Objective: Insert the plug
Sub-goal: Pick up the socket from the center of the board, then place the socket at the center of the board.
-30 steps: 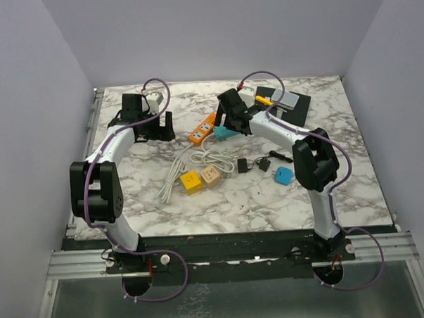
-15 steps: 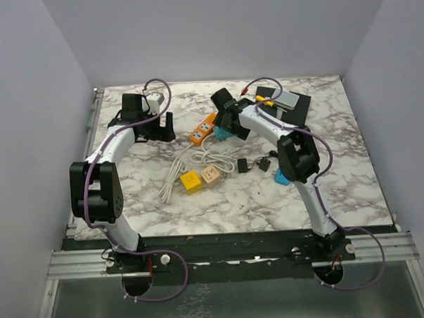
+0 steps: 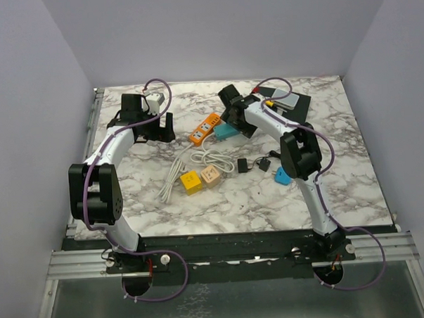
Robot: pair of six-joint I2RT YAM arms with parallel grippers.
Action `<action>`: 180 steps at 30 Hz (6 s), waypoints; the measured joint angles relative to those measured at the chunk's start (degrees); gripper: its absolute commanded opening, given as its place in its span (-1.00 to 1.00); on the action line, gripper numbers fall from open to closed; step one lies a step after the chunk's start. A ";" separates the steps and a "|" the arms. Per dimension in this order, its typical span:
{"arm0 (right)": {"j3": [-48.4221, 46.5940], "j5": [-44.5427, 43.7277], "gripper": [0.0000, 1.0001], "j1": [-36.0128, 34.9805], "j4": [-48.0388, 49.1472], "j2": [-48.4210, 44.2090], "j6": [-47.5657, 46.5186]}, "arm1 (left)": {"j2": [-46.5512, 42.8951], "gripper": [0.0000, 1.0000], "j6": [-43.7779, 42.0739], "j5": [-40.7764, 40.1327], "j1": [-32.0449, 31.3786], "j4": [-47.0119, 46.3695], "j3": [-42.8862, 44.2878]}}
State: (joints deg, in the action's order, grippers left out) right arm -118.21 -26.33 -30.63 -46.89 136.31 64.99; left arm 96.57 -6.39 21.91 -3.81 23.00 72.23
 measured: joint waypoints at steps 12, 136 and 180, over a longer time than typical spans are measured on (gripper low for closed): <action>-4.76 -0.96 1.00 0.00 -2.05 3.39 5.62 | 0.00 0.98 0.20 2.34 -0.20 0.70 -0.09; 49.62 55.36 1.00 2.40 22.53 -65.22 -53.05 | -25.77 -1.00 -55.63 17.66 -20.74 37.83 1.73; 70.40 -5.03 -0.81 -18.05 11.39 -72.57 -26.53 | -31.32 -1.00 -13.57 30.99 -18.88 16.35 -10.10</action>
State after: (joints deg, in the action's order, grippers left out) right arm -47.81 -31.35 -48.69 -35.51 63.75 38.46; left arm 65.25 -19.97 52.90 -22.70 39.35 62.13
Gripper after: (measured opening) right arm 0.315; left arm 0.363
